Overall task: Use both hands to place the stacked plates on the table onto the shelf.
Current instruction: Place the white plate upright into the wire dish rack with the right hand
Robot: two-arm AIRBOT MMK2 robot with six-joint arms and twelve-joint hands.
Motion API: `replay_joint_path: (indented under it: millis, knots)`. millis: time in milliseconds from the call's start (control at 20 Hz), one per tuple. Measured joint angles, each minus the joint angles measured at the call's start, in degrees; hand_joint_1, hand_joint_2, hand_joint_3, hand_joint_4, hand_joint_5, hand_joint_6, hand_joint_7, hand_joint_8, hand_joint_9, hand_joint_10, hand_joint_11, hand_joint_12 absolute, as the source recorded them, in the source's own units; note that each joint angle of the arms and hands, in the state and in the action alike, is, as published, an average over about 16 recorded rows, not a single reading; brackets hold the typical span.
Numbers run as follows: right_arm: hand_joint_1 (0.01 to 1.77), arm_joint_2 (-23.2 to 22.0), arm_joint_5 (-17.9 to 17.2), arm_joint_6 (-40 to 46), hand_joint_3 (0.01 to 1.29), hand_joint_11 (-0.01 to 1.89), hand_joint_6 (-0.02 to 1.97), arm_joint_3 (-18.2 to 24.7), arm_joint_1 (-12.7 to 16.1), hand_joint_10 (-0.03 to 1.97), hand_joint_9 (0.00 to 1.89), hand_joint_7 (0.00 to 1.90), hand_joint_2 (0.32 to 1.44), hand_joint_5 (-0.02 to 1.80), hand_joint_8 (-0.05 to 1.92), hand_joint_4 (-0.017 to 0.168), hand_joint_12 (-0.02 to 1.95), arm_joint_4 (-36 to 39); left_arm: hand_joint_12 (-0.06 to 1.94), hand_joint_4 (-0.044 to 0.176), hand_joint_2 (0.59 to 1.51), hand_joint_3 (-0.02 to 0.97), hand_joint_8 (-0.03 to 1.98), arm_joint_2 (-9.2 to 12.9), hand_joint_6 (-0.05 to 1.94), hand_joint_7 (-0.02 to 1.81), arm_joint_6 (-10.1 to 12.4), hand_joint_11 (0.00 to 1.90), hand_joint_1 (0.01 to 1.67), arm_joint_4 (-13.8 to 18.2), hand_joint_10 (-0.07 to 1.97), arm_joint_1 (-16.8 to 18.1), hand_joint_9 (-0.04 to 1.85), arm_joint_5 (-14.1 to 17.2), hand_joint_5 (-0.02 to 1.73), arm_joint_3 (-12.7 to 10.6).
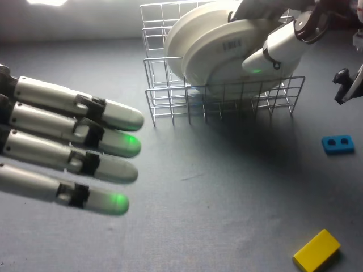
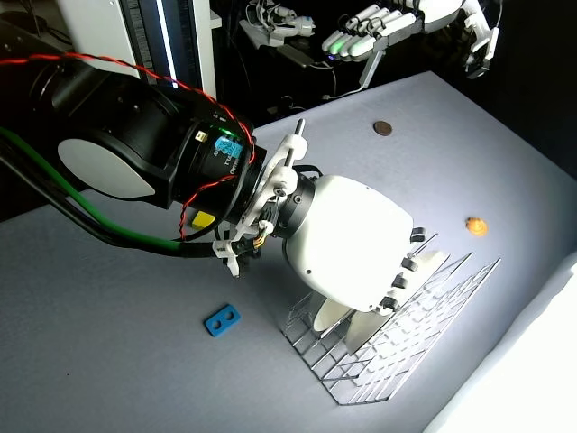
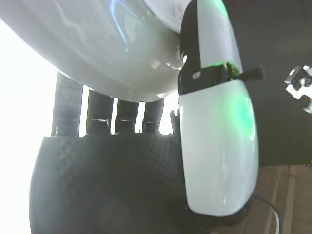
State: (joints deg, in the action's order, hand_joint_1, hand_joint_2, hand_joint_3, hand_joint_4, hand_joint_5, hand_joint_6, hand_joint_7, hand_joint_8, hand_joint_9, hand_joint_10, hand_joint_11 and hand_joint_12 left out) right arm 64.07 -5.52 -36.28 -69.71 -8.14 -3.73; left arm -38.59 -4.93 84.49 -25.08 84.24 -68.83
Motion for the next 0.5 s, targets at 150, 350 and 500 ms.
replay_joint_path:
  millis: [150, 350, 500]
  knots:
    - [1.21, 0.3, -0.5, -0.2, 0.01, 0.77, 0.82, -0.2, -0.7, 0.02, 1.07, 1.05, 0.99, 0.98, 0.41, -0.007, 0.66, -0.1, 0.04, 0.004, 1.147, 0.004, 0.00, 0.1, 0.01, 0.15, -0.2, 0.03, 0.01, -0.2, 0.01, 0.0, 0.10, 0.0, 0.17, 0.4]
    - [1.19, 0.5, -0.9, -0.5, 0.01, 0.70, 0.65, -0.4, -1.5, 0.02, 1.00, 1.01, 1.01, 0.94, 0.24, -0.007, 0.64, -0.2, 0.04, 0.005, 1.147, 0.003, 0.00, 0.2, 0.01, 0.16, -0.5, 0.03, 0.01, -0.8, 0.01, -0.1, 0.11, 0.0, 0.17, 0.6]
    - [1.18, 0.7, -1.1, -0.7, 0.01, 0.64, 0.51, -0.5, -1.9, 0.02, 0.94, 0.96, 1.01, 0.91, 0.10, -0.008, 0.65, -0.3, 0.04, 0.005, 1.147, 0.003, 0.00, 0.3, 0.01, 0.16, -0.8, 0.03, 0.01, -1.2, 0.01, -0.2, 0.11, -0.1, 0.18, 0.6]
